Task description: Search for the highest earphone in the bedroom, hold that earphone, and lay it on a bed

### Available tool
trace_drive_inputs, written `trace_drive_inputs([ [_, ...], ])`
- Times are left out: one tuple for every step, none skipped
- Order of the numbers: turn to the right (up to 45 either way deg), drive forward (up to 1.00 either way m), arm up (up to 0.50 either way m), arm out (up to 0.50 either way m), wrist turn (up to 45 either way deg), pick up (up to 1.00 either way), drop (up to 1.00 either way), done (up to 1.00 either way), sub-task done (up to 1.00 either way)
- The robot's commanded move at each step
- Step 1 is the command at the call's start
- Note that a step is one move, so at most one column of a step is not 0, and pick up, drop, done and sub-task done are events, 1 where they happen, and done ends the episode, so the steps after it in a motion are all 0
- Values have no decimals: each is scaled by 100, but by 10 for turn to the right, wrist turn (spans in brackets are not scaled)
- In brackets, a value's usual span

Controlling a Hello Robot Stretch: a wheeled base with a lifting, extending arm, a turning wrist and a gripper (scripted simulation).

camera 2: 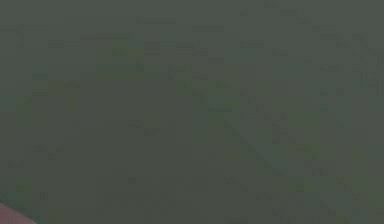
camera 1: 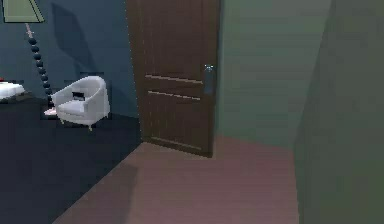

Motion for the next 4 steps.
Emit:
trace_drive_inputs([
  [-120,0,0,0,0,0,0,0,0],
  [0,60,0,0,0,0,0,0,0],
  [-450,0,0,0,0,0,0,0,0],
  [-90,0,0,0,0,0,0,0,0],
])
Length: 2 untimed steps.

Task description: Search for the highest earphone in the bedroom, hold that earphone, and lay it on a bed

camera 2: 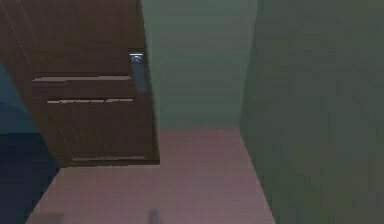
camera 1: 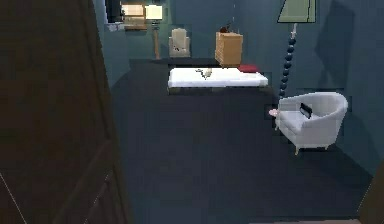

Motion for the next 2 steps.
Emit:
trace_drive_inputs([
  [0,100,0,0,0,0,0,0,0],
  [-120,0,0,0,0,0,0,0,0],
])
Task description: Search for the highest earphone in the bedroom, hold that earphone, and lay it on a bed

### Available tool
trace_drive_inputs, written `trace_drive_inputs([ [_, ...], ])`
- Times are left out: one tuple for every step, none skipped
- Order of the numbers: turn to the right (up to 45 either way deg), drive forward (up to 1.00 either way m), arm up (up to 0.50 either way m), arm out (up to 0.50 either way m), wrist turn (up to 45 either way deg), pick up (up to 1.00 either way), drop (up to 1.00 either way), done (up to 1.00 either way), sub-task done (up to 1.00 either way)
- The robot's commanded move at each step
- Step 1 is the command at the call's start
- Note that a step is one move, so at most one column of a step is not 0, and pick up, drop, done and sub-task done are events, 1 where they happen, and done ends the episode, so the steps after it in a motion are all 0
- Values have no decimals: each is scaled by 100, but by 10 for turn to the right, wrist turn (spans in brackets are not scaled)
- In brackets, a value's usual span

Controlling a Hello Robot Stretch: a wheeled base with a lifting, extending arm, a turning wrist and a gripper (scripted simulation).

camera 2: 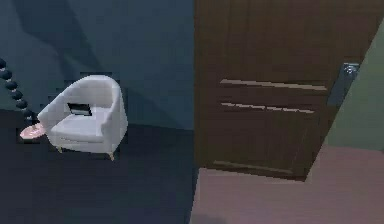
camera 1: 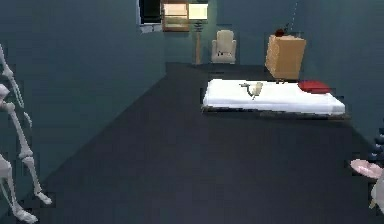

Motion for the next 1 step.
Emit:
trace_drive_inputs([
  [0,20,0,0,0,0,0,0,0],
])
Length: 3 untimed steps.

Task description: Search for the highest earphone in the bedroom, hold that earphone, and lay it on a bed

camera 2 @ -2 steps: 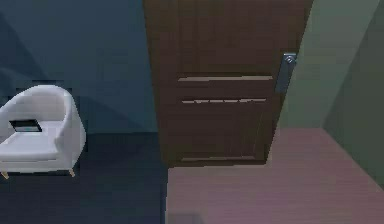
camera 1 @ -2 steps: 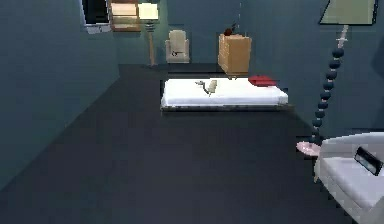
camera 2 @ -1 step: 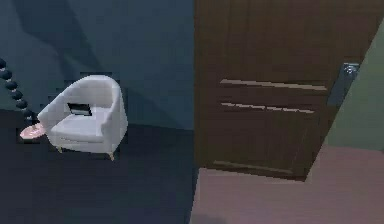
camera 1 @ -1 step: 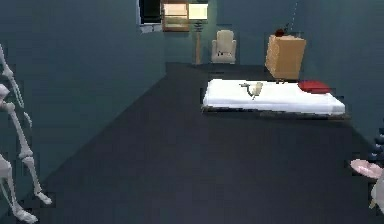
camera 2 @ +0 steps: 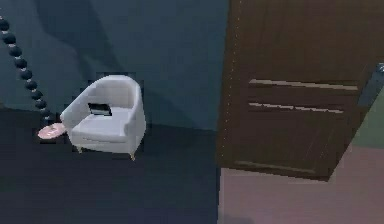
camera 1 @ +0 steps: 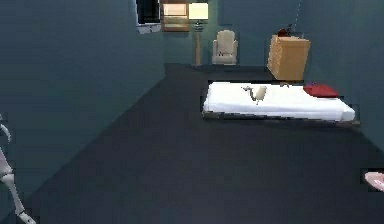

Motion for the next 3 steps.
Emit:
trace_drive_inputs([
  [-90,0,0,0,0,0,0,0,0],
  [0,100,0,0,0,0,0,0,0],
  [0,100,0,0,0,0,0,0,0],
])
